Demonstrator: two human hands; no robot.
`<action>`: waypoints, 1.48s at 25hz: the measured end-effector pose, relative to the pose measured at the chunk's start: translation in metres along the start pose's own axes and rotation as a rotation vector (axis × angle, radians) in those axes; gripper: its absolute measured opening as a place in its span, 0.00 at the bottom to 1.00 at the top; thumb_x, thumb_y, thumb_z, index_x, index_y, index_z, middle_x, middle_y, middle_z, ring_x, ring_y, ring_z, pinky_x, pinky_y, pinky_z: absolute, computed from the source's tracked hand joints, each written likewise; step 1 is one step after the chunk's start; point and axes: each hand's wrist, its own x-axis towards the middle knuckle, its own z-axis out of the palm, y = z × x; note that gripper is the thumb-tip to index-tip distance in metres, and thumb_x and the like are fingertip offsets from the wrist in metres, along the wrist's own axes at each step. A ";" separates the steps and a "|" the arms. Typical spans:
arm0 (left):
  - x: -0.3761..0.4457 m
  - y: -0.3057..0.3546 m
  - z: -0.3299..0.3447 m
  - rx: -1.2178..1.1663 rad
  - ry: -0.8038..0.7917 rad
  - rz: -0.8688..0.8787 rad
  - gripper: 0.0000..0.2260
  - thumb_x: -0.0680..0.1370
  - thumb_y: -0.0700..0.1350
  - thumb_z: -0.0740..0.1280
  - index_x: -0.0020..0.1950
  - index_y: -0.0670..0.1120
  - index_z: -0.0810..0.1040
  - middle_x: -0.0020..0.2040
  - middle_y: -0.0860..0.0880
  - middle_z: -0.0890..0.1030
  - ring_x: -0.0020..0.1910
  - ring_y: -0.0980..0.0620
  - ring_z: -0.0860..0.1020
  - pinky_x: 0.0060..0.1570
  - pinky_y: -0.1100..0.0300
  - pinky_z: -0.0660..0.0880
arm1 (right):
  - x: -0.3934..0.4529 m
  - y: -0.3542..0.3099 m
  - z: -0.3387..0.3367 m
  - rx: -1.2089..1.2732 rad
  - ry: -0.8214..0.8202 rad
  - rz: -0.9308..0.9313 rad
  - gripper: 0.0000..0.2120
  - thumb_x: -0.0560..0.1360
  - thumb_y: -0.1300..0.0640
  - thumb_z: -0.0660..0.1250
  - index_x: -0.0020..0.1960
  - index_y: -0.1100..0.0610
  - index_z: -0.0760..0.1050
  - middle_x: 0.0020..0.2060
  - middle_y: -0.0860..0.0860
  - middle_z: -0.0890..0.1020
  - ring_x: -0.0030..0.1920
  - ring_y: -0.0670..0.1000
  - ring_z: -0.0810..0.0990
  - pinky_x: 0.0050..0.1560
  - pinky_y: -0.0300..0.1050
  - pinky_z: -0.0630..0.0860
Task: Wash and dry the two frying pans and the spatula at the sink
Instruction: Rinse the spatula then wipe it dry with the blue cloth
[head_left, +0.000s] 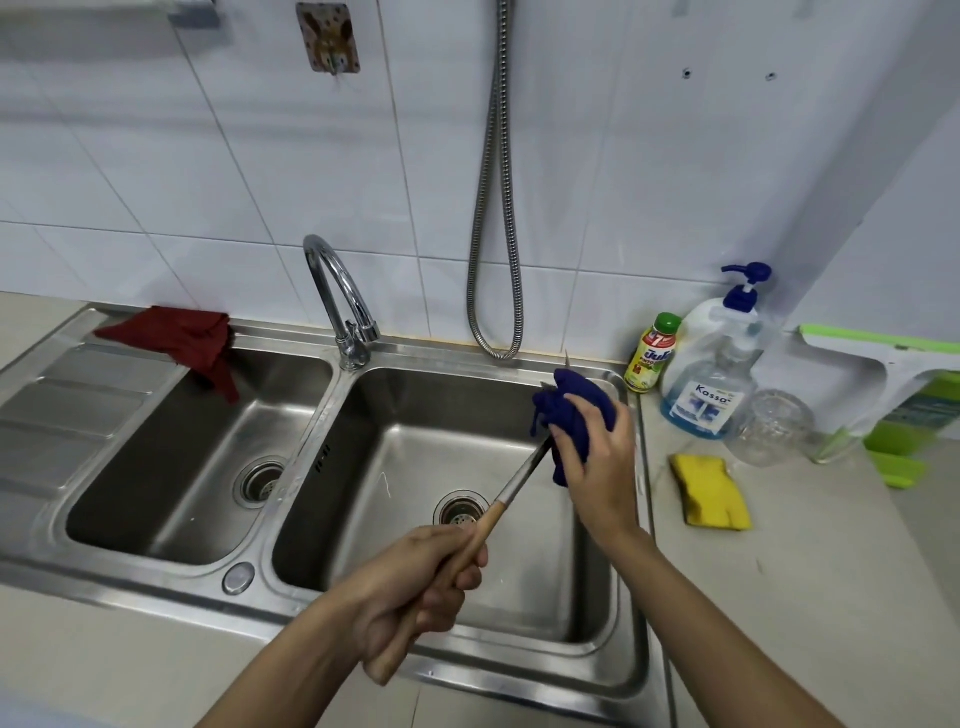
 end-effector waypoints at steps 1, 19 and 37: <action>-0.001 0.002 0.001 -0.054 -0.050 -0.028 0.14 0.82 0.49 0.58 0.43 0.42 0.74 0.29 0.48 0.67 0.16 0.59 0.61 0.15 0.71 0.58 | 0.005 -0.001 -0.003 0.055 0.042 0.040 0.18 0.77 0.54 0.67 0.65 0.55 0.71 0.62 0.56 0.71 0.61 0.50 0.71 0.62 0.41 0.70; 0.004 0.018 -0.007 0.612 -0.055 -0.003 0.18 0.80 0.58 0.60 0.42 0.44 0.76 0.27 0.50 0.64 0.21 0.55 0.59 0.19 0.67 0.55 | 0.018 0.081 -0.075 -0.008 -0.208 0.539 0.15 0.75 0.52 0.69 0.58 0.56 0.75 0.51 0.58 0.79 0.52 0.61 0.78 0.50 0.50 0.74; 0.076 -0.007 0.123 1.194 -0.254 0.579 0.11 0.80 0.50 0.63 0.44 0.44 0.76 0.32 0.48 0.78 0.23 0.55 0.71 0.24 0.61 0.69 | -0.080 0.010 -0.174 0.425 0.173 1.012 0.21 0.80 0.44 0.58 0.41 0.61 0.76 0.26 0.50 0.74 0.27 0.48 0.70 0.29 0.40 0.68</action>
